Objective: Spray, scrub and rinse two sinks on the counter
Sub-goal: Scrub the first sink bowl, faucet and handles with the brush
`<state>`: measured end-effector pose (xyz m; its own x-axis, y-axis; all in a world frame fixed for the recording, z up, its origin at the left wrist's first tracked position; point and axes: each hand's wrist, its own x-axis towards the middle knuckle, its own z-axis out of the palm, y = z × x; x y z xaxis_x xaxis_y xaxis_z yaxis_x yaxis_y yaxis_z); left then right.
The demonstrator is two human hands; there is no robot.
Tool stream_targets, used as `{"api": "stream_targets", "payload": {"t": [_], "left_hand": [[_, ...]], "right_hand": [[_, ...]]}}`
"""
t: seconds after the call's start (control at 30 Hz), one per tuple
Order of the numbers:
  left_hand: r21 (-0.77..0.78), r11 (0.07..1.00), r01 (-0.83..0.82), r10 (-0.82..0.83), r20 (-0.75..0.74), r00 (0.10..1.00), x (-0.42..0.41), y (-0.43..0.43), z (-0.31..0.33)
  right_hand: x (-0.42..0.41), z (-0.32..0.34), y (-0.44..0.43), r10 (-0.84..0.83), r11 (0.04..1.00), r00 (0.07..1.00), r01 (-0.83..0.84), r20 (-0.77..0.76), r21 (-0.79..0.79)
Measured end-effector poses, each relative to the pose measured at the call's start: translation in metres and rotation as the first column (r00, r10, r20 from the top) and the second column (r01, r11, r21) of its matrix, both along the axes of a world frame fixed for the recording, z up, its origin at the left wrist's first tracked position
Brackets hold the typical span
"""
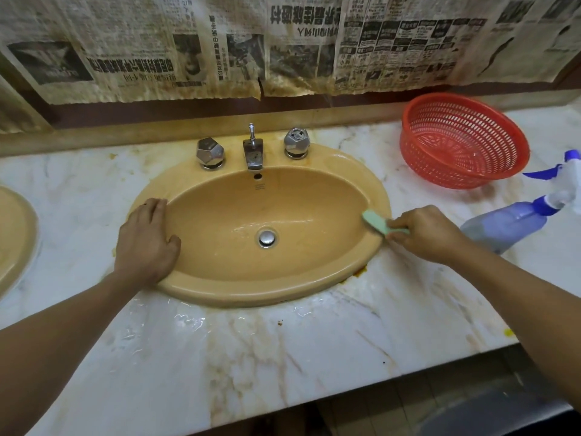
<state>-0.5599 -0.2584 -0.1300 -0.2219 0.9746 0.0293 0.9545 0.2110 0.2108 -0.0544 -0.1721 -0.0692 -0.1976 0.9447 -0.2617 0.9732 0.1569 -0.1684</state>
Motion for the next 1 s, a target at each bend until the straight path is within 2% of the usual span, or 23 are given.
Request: {"api": "stream_targets", "payload": {"t": [0.1, 0.23, 0.33, 0.4, 0.47, 0.6, 0.7, 0.87, 1.0], "left_hand": [[0.006, 1.000, 0.014, -0.014, 0.005, 1.000, -0.001, 0.000, -0.002], [-0.019, 0.999, 0.039, -0.039, 0.011, 0.999, -0.003, -0.003, -0.005], [-0.031, 0.998, 0.050, -0.049, 0.013, 0.999, -0.003, -0.003, -0.008], [-0.033, 0.999, 0.043, -0.043, 0.014, 0.999, -0.002, -0.005, -0.009], [-0.034, 0.999, 0.025, -0.024, 0.023, 0.999, 0.000, -0.007, -0.011], [-0.018, 1.000, 0.013, -0.012, 0.054, 0.998, 0.000, -0.012, -0.014], [0.013, 0.998, 0.063, -0.064, 0.081, 0.995, -0.012, -0.023, -0.016], [-0.011, 0.990, 0.139, -0.136, 0.133, 0.982, -0.034, -0.035, -0.016], [-0.025, 0.991, 0.134, -0.127, 0.185, 0.974, -0.035, -0.032, -0.015]], "right_hand": [[-0.008, 0.002, -0.015, 0.106, 0.993, 0.994, -0.105, 0.016, -0.058], [-0.029, 0.012, 0.003, -0.047, 0.999, 0.996, 0.048, 0.076, -0.012], [-0.071, 0.027, -0.014, 0.087, 0.983, 0.993, -0.073, 0.080, -0.171], [-0.109, 0.034, -0.040, 0.166, 0.955, 0.986, -0.159, 0.009, -0.251], [-0.153, 0.030, -0.062, 0.202, 0.939, 0.976, -0.215, -0.077, -0.268], [-0.252, 0.003, -0.095, 0.146, 0.920, 0.926, -0.257, -0.349, -0.297], [-0.281, -0.003, -0.096, 0.164, 0.914, 0.889, -0.300, -0.428, -0.273], [-0.237, -0.006, -0.077, 0.358, 0.882, 0.859, -0.440, -0.365, -0.171], [-0.282, -0.017, -0.084, 0.508, 0.832, 0.776, -0.554, -0.374, -0.018]]}}
